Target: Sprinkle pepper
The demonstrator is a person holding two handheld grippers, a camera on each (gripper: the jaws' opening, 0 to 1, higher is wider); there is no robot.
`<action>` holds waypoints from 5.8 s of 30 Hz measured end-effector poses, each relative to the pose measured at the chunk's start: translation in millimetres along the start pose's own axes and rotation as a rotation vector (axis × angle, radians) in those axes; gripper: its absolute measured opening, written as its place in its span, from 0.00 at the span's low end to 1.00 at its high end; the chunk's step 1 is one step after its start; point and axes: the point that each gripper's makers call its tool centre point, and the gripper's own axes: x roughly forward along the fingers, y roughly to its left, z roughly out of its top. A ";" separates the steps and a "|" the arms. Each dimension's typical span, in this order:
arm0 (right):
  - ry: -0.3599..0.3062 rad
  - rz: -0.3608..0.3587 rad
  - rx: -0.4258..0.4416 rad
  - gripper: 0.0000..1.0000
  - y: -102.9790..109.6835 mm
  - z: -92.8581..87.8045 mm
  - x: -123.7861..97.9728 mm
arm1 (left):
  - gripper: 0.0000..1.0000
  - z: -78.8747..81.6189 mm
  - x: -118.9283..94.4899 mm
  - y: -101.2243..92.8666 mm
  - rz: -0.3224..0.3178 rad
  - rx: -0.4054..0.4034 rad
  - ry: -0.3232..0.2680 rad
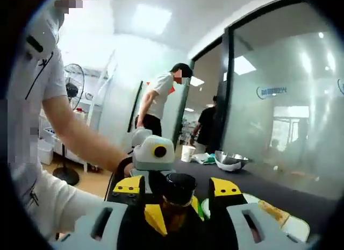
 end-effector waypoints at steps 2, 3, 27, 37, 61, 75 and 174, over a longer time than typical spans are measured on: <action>-0.011 0.014 -0.006 0.37 1.0 1.4 4.8 | 0.21 0.0 -0.2 0.0 -0.002 -0.003 0.000; -0.016 0.014 -0.006 0.37 1.0 1.9 6.8 | 0.21 -0.1 -0.5 0.3 -0.003 -0.005 -0.001; 0.049 -0.005 0.067 0.24 -9.0 -6.2 15.5 | 0.21 0.6 -0.4 1.3 -0.004 0.004 -0.003; 0.076 0.004 0.114 0.23 -10.9 -7.6 15.8 | 0.21 0.6 0.0 0.9 -0.003 0.002 -0.002; 0.094 0.028 0.317 0.23 -15.7 -7.7 21.2 | 0.21 -0.3 -1.2 0.3 0.002 0.003 -0.002; 0.092 0.063 0.606 0.24 -20.8 -6.3 22.5 | 0.21 0.2 -2.2 1.8 0.013 -0.004 -0.006; -0.241 -0.282 1.299 0.15 -67.0 -69.1 -64.8 | 0.26 28.1 -1.5 -9.1 -0.080 -0.071 -0.077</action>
